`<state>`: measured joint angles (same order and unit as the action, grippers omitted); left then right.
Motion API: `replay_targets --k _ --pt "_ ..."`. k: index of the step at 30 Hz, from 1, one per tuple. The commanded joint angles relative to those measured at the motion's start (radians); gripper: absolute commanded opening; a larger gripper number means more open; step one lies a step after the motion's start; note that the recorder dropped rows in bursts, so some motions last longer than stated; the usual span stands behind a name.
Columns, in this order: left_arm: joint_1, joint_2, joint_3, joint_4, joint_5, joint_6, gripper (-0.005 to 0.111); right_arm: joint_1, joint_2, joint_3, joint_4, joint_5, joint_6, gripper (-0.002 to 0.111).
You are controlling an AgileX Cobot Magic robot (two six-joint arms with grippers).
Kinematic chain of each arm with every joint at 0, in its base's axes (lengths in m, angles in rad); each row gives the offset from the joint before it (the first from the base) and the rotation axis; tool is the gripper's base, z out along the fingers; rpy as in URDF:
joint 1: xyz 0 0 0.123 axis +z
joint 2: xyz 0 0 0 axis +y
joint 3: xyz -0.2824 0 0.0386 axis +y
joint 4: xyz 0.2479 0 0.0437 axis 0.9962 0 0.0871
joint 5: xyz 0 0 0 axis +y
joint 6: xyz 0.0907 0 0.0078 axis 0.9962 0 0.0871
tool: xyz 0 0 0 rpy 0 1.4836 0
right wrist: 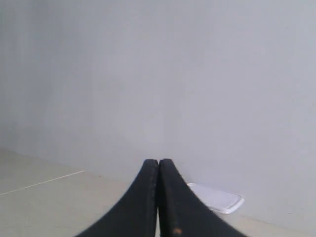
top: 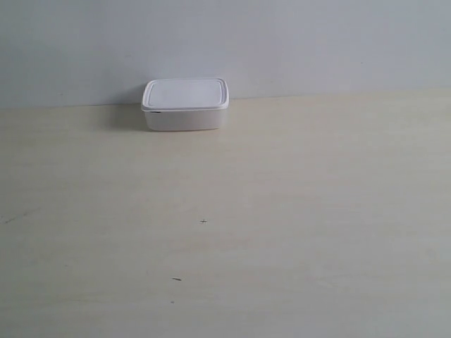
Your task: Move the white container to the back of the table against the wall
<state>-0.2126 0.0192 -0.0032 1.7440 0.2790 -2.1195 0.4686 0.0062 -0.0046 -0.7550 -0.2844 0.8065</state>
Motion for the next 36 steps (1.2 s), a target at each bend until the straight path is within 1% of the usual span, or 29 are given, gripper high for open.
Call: replay_targets --k 1,5,9,13,17,20,22,25,36 --pt "0.056 -0.019 0.003 0.000 -0.001 -0.004 0.000 -0.103 -0.006 0.005 -0.005 -0.002 0.006 0.000" --pt "0.121 -0.019 0.003 0.000 -0.010 -0.004 0.000 -0.194 -0.006 0.005 -0.005 -0.002 0.006 0.000" --pt "0.227 -0.019 0.003 0.000 -0.016 -0.004 0.000 -0.273 -0.006 0.005 -0.005 -0.002 0.006 0.000" --pt "0.328 -0.019 0.003 0.000 -0.016 -0.004 0.000 -0.333 -0.006 0.005 -0.003 -0.002 0.006 0.000" --pt "0.406 -0.019 0.003 0.000 -0.016 -0.004 0.000 -0.389 -0.006 0.005 -0.003 -0.002 0.006 0.000" --pt "0.451 -0.019 0.003 0.000 -0.016 -0.004 0.000 -0.420 -0.006 0.005 -0.003 -0.002 0.006 0.000" --pt "0.471 -0.019 0.003 0.000 -0.016 -0.004 0.000 -0.427 -0.006 0.005 -0.003 0.000 0.006 0.000" --pt "0.481 -0.019 0.003 0.000 -0.016 -0.004 0.000 -0.427 -0.006 0.005 -0.003 0.000 0.006 0.000" --pt "0.481 -0.019 0.003 0.000 -0.016 -0.004 0.000 -0.427 -0.006 0.005 -0.005 -0.001 0.006 0.000"
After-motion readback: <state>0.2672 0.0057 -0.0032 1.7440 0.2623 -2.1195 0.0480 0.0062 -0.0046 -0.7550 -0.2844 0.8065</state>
